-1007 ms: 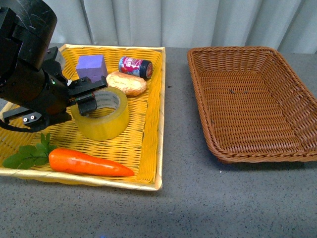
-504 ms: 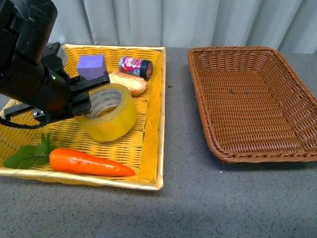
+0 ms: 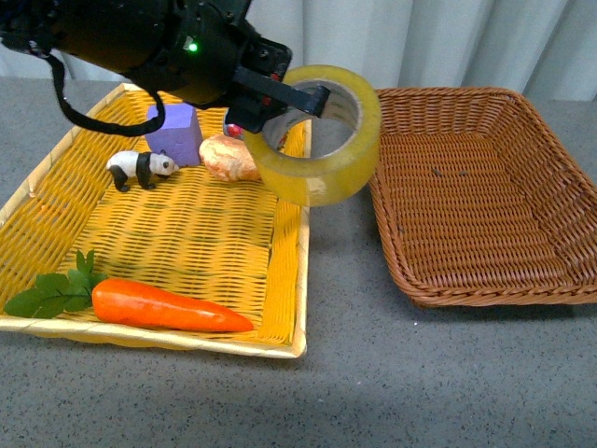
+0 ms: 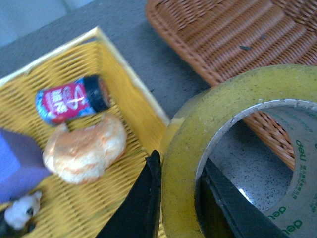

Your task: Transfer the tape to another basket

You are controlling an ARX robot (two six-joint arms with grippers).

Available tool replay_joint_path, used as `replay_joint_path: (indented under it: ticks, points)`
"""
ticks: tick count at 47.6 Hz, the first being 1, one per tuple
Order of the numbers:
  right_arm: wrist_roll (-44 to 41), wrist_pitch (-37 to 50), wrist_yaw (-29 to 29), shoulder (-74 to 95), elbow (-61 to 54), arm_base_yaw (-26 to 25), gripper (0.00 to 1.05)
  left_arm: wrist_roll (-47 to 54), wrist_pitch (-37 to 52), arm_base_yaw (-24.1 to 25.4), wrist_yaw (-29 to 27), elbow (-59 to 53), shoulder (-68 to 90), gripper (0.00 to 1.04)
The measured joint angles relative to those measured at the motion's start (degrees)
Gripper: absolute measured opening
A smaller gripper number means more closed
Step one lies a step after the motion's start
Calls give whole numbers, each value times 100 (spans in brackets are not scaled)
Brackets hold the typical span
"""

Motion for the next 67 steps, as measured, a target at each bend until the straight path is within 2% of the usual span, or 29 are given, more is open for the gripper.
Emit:
replay_joint_path:
  ticks: [7, 13, 25, 56, 62, 67]
  points:
    - [0, 0, 2, 0, 0, 0, 96, 999, 7, -358, 424, 415, 153, 16]
    - [0, 0, 0, 0, 0, 0, 96, 1471, -26, -608, 686, 680, 245, 16]
    - [0, 0, 2, 0, 0, 0, 96, 2347, 37, -883, 955, 831, 337, 16]
    - [-4, -2, 4, 0, 0, 0, 96, 2647, 57, -914, 944, 857, 339, 16]
    - [-789, -975, 1276, 557, 387, 588, 96, 2660, 59, -911, 946, 857, 339, 16]
    - [-1209, -688, 1091, 1198, 520, 831, 96, 2667, 61, -914, 955, 857, 339, 16]
